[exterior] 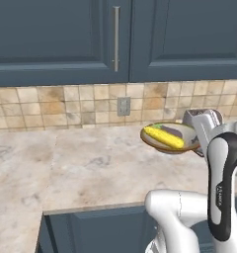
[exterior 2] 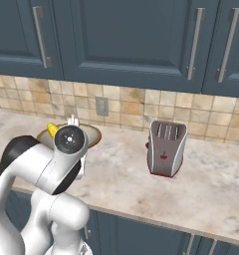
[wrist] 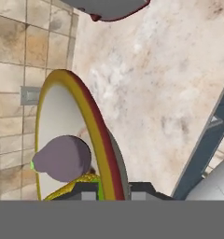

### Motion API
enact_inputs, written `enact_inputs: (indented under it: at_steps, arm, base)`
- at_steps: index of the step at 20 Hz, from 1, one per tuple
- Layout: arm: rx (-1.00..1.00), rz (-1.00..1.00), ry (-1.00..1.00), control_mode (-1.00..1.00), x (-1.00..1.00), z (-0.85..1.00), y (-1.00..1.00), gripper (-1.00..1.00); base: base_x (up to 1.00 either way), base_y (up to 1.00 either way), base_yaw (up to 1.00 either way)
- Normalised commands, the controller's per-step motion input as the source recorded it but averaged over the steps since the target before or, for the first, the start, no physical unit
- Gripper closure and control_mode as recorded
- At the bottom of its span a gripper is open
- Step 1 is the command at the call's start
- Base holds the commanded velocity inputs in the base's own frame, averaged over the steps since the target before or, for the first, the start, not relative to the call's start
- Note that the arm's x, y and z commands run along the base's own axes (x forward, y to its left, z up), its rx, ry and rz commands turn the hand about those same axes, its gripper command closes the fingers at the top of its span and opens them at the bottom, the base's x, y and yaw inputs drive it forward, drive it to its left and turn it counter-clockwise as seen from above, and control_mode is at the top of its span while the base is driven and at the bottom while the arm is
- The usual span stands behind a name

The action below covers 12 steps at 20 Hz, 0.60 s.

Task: Place the bowl with the eggplant and corn on the second highest shelf of the fridge. Place the bowl with the steak and fish on the top shelf of the fridge.

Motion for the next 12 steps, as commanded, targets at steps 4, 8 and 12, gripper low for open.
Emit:
enact_inputs:
  at_steps: [4, 8, 12]
  arm:
    - [0.00, 0.00, 0.00, 1.00, 0.00, 0.00, 0.00, 1.00]
    - [0.00, 0.00, 0.00, 1.00, 0.00, 0.00, 0.00, 1.00]
    - [0.00, 0.00, 0.00, 1.00, 0.00, 0.00, 0.00, 1.00]
  base:
    - [-0.92, 0.00, -0.04]
    - [-1.00, -0.11, -0.47]
    - [-0.92, 0.00, -0.72]
